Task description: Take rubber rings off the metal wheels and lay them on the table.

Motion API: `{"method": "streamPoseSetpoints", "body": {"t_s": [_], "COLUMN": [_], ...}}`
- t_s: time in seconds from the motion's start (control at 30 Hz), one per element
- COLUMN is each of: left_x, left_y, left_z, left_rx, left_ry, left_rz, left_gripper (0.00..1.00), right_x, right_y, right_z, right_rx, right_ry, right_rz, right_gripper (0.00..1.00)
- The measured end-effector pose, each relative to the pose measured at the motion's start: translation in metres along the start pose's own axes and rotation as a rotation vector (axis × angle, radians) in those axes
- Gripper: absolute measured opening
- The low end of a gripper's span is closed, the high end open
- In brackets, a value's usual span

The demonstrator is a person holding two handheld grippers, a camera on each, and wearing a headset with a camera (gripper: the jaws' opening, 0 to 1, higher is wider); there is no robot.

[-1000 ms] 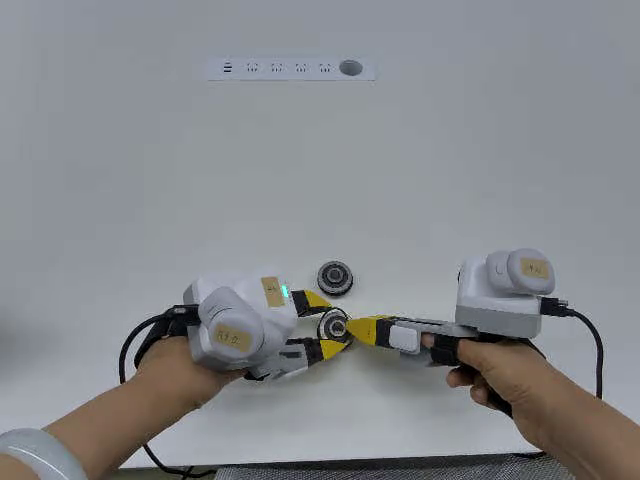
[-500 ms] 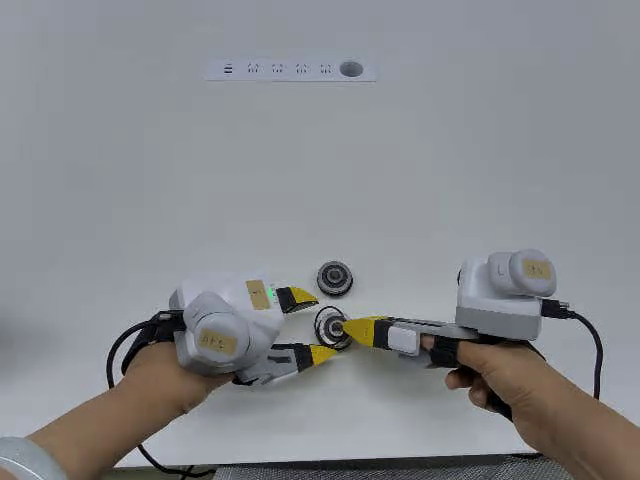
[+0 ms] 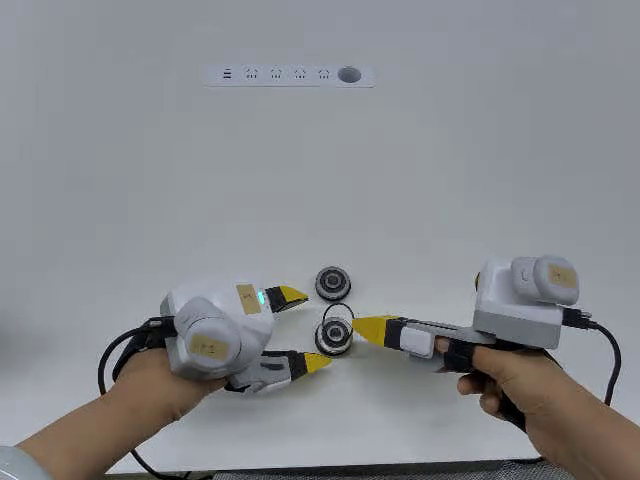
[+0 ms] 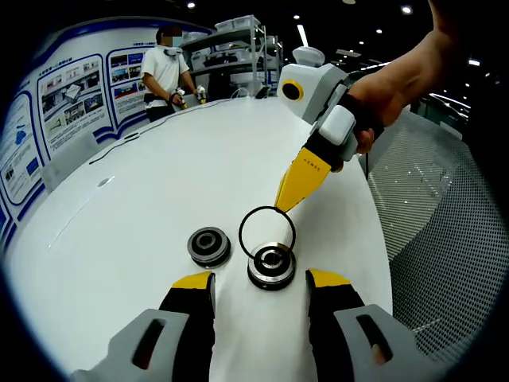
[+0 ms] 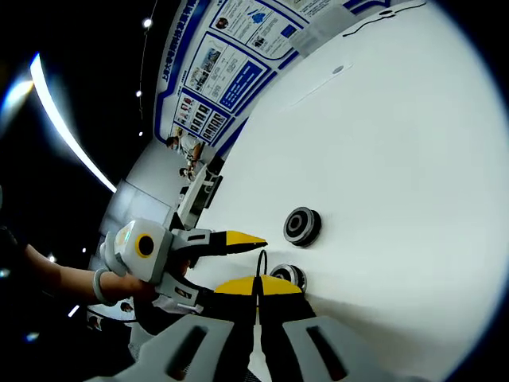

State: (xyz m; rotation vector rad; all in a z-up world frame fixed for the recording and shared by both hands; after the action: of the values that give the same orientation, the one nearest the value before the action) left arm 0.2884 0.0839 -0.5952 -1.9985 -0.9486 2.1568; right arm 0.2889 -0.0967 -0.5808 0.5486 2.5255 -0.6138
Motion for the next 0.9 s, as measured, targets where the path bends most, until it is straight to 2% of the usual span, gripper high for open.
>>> {"method": "streamPoseSetpoints", "body": {"t_s": [0.4, 0.63, 0.9], "left_x": [0.002, 0.002, 0.002], "left_y": [-0.002, -0.003, -0.002], "left_z": [0.0, 0.0, 0.0], "left_rx": [-0.005, -0.007, -0.009], "left_ry": [-0.007, -0.013, -0.012], "left_rz": [-0.012, -0.012, -0.014], "left_gripper": [0.46, 0.46, 0.45], "right_x": [-0.013, -0.012, -0.008], "right_y": [-0.019, -0.022, -0.022], "right_z": [0.015, 0.024, 0.039], "right_rx": [0.051, 0.087, 0.149], "right_ry": [0.018, 0.034, 0.039], "right_rz": [0.065, 0.075, 0.058], "right_gripper": [0.02, 0.02, 0.02]}}
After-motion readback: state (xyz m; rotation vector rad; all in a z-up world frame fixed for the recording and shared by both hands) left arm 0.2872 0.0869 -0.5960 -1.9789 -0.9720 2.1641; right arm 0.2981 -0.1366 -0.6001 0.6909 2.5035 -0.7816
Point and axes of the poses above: the centre of the closed fingertips' face, and the gripper's own axes: y roughly forward along the fingers, z roughly to its right, x roughly out of its underside, the point moved 9 cm from there along -y, roughly backward along the fingers, and after that the axes turned 10 degrees about z, right-handed, at the moved point
